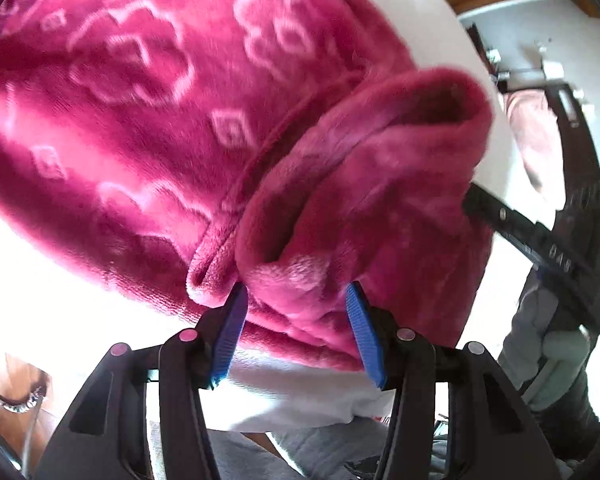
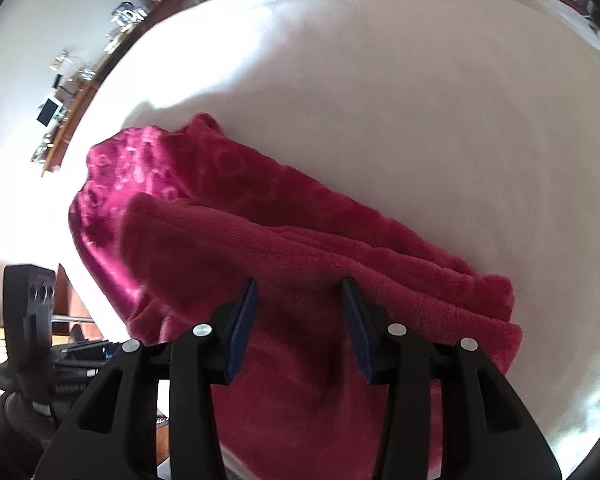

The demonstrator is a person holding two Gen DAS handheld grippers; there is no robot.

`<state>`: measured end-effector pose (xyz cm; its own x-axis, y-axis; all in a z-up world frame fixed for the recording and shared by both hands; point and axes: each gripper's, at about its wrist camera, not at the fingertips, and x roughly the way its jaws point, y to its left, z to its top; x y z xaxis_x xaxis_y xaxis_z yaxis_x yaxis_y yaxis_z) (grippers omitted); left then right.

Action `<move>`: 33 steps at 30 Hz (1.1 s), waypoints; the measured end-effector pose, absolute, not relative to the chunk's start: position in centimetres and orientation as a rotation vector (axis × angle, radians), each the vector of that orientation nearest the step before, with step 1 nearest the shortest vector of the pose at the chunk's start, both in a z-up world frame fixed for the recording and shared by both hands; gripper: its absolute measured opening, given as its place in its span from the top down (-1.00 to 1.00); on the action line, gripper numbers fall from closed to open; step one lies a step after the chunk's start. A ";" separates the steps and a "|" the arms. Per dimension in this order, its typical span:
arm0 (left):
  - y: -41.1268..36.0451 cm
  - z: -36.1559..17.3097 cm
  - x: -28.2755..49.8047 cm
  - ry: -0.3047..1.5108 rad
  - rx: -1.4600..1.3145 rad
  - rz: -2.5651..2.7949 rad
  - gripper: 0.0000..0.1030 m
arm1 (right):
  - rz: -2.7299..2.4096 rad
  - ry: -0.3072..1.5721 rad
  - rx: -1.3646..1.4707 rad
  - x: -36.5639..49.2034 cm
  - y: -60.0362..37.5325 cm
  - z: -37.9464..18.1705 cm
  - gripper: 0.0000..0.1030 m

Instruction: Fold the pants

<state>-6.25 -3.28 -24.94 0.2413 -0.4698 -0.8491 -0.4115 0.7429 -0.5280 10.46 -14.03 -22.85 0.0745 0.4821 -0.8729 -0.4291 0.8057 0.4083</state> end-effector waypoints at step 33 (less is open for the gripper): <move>0.1 -21.7 -11.3 1.208 -0.916 0.142 0.73 | 0.816 1.303 -0.074 12.5 -6.2 -22.8 0.14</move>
<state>-11.30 0.06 -21.71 0.3923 -0.3610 -0.8460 -0.5476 0.6473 -0.5301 12.51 -6.24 -22.77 0.0339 0.4904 -0.8708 -0.5694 0.7256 0.3864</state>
